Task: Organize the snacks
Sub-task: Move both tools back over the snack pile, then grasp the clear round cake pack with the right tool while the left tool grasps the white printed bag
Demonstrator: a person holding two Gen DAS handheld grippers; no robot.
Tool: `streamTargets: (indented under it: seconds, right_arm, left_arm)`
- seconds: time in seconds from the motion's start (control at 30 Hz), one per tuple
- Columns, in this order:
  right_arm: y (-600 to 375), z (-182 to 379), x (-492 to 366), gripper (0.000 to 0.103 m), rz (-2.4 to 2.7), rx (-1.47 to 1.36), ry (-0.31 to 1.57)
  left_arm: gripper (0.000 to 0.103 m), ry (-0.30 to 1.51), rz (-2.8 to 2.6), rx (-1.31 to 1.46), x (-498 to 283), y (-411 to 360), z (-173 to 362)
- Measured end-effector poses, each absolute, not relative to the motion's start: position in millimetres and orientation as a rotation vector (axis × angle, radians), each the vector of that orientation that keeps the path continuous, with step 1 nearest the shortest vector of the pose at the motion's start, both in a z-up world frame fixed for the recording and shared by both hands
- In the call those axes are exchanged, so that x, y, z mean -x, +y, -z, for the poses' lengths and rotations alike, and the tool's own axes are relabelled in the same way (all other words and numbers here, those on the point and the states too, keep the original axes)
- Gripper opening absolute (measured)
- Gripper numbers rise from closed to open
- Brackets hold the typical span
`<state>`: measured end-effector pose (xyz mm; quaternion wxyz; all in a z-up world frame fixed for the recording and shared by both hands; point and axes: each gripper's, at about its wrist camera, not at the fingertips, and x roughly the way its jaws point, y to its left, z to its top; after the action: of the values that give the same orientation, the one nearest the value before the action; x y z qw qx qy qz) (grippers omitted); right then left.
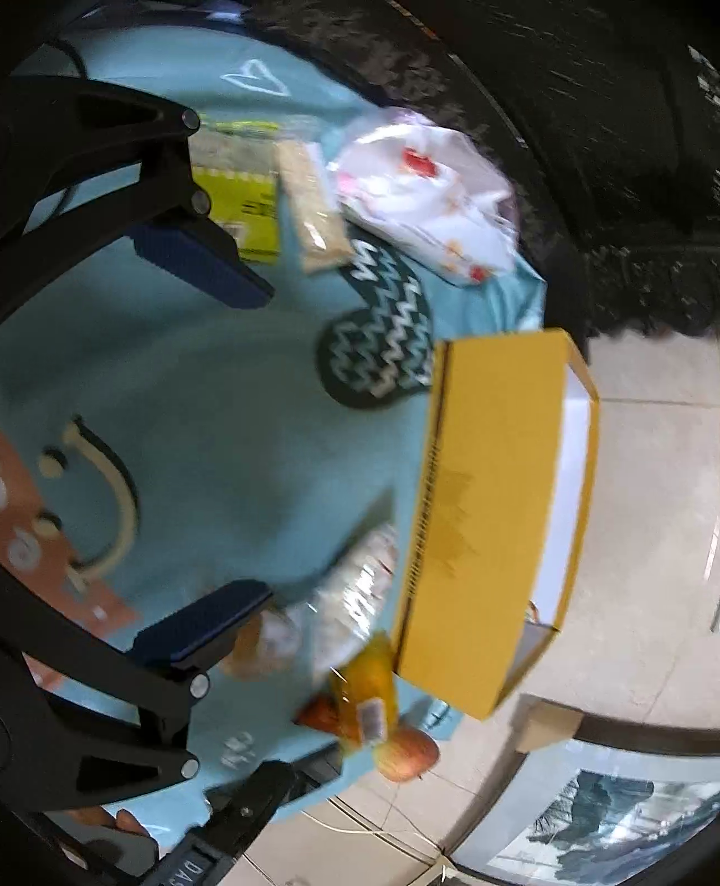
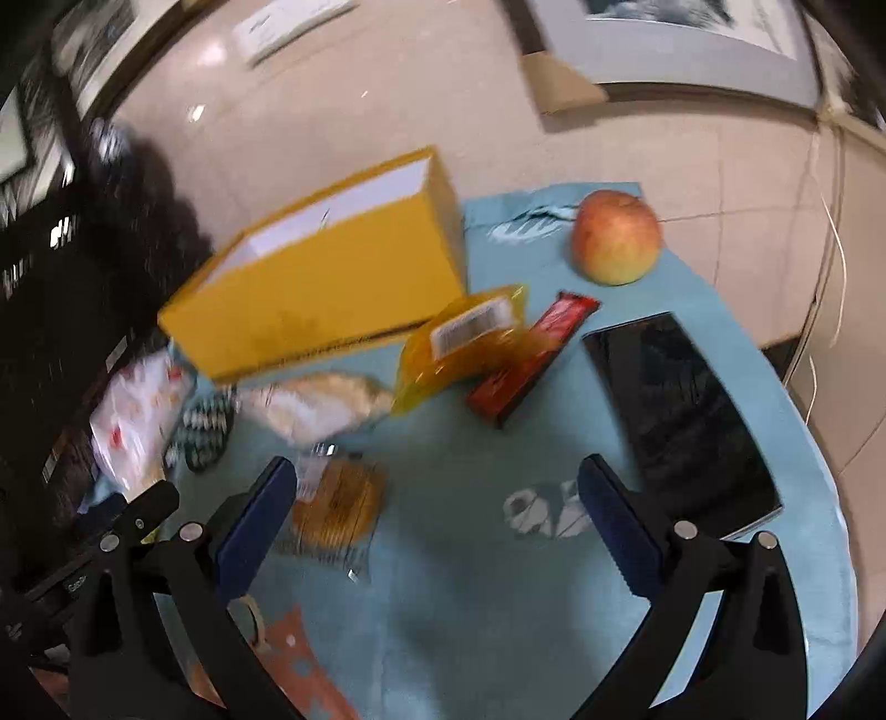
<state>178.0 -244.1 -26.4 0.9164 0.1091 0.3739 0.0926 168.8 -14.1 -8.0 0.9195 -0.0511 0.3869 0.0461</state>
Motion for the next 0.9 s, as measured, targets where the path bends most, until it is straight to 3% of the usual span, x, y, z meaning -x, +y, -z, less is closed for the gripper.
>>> streamTargets:
  seconds: [0.23, 0.4, 0.47, 0.53, 0.6, 0.9]
  right_arm:
    - [-175.2, 43.8, -193.4, 0.102, -0.177, 0.029, 0.859]
    - [-152.7, 54.7, -203.8, 0.102, -0.14, 0.037, 0.892]
    - [-146.4, 63.0, -210.2, 0.095, -0.138, 0.038, 0.919]
    - [-145.6, 67.7, -212.5, 0.066, -0.147, 0.019, 0.928]
    - [-147.5, 66.3, -209.8, 0.058, -0.155, 0.034, 0.915]
    - [-231.7, 55.2, -185.3, 0.056, -0.25, -0.243, 0.924]
  left_arm:
    - [0.1, 0.742, -0.177, 0.214, -158.7, 24.4, 19.5]
    - [0.101, 0.717, -0.237, 0.272, -158.6, 50.8, 23.9]
    - [0.101, 0.737, -0.223, 0.294, -161.0, 54.2, 27.3]
    - [0.101, 0.745, -0.213, 0.288, -162.8, 52.5, 28.3]
    - [0.101, 0.749, -0.203, 0.27, -163.4, 48.8, 28.6]
    - [0.101, 0.769, -0.144, 0.195, -168.2, 16.0, 28.0]
